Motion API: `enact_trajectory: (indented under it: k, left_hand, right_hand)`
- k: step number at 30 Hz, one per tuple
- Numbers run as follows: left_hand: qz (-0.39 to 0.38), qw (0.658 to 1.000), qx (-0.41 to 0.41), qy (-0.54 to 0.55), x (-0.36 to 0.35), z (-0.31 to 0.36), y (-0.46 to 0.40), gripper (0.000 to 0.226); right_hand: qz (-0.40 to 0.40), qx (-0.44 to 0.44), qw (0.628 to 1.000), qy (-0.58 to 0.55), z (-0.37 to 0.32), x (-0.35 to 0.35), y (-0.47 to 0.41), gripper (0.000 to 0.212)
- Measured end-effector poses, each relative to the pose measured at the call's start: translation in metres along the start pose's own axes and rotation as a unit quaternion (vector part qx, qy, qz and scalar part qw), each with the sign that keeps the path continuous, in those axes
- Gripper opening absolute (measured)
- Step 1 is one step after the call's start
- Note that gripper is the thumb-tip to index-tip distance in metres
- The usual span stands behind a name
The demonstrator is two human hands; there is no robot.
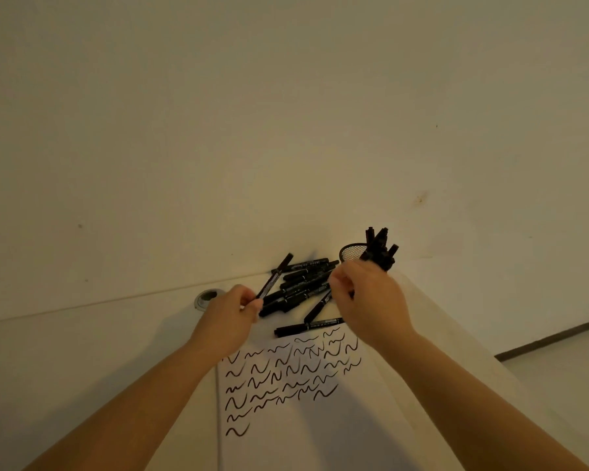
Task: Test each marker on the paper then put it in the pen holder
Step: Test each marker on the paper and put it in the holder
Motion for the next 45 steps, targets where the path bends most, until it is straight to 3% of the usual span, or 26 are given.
enact_trajectory:
  k: [2,4,10,13,15,18,22,26,28,29,31,33,35,37,40,43,45]
  left_hand:
    - [-0.048,0.995,-0.028,0.085,-0.003,0.016,0.019,0.011]
    - [-0.088,0.984,-0.047,0.146,-0.008,0.026,0.042,0.017]
    - [-0.134,0.974,-0.053,0.173,-0.015,0.021,0.105,0.026]
    - [-0.092,0.988,-0.073,0.105,-0.01,0.018,0.126,0.026]
    - [-0.057,0.992,-0.113,-0.018,-0.006,0.019,0.138,0.024]
    - [-0.01,0.962,-0.203,-0.184,0.0,0.029,0.156,0.049]
    - [0.005,0.926,-0.274,-0.261,0.009,0.03,0.177,0.056]
    - [-0.048,0.949,-0.24,-0.199,0.009,0.017,0.187,0.047]
    - [-0.091,0.962,-0.219,-0.138,0.008,0.007,0.187,0.034]
    - [-0.098,0.968,-0.206,-0.101,0.013,-0.002,0.186,0.028]
    - [-0.056,0.987,-0.15,-0.017,0.035,-0.028,0.183,0.022]
    - [0.005,0.995,-0.096,0.012,0.056,-0.053,0.181,0.028]
    - [0.021,0.996,-0.091,0.009,0.055,-0.059,0.177,0.028]
    - [0.0,0.995,-0.101,-0.002,0.038,-0.048,0.17,0.024]
    - [-0.048,0.991,-0.123,-0.035,0.013,-0.032,0.157,0.025]
    - [-0.049,0.989,-0.134,-0.048,0.006,-0.034,0.15,0.039]
    - [-0.059,0.989,-0.126,-0.049,0.004,-0.038,0.147,0.036]
  right_hand:
    - [-0.098,-0.081,0.979,-0.16,-0.009,-0.016,0.013,0.013]
    - [-0.147,-0.091,0.946,-0.274,-0.022,-0.027,0.029,0.013]
    - [-0.141,-0.108,0.913,-0.366,-0.052,-0.039,0.071,0.032]
    - [-0.108,-0.134,0.892,-0.418,-0.062,-0.042,0.087,0.026]
    - [-0.1,-0.166,0.848,-0.493,-0.068,-0.044,0.097,0.025]
    - [-0.15,-0.165,0.78,-0.585,-0.079,-0.041,0.109,0.029]
    - [-0.26,-0.153,0.764,-0.571,-0.086,-0.034,0.119,0.029]
    - [-0.299,-0.149,0.734,-0.592,-0.096,-0.039,0.129,0.028]
    - [-0.287,-0.148,0.735,-0.597,-0.096,-0.036,0.127,0.036]
    - [-0.243,-0.172,0.739,-0.604,-0.085,-0.03,0.122,0.041]
    - [-0.098,-0.247,0.735,-0.624,-0.045,-0.009,0.111,0.043]
    - [-0.016,-0.268,0.767,-0.583,-0.012,0.01,0.106,0.035]
    - [-0.073,-0.251,0.824,-0.503,-0.007,0.002,0.104,0.024]
    - [-0.151,-0.219,0.85,-0.455,-0.02,-0.018,0.107,0.017]
    - [-0.185,-0.205,0.863,-0.423,-0.033,-0.038,0.103,0.016]
    - [-0.199,-0.2,0.862,-0.422,-0.042,-0.054,0.096,0.009]
    - [-0.181,-0.188,0.881,-0.394,-0.047,-0.066,0.095,0.015]
Point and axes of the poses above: each hand's wrist, its own y-axis away from the middle knuckle, its own x-axis out of the back of the hand, z = x × y, the point moved 4 cm from there along -y, towards the middle knuckle, and after that the axes turned 9 degrees about -z, right-handed, at the moved point
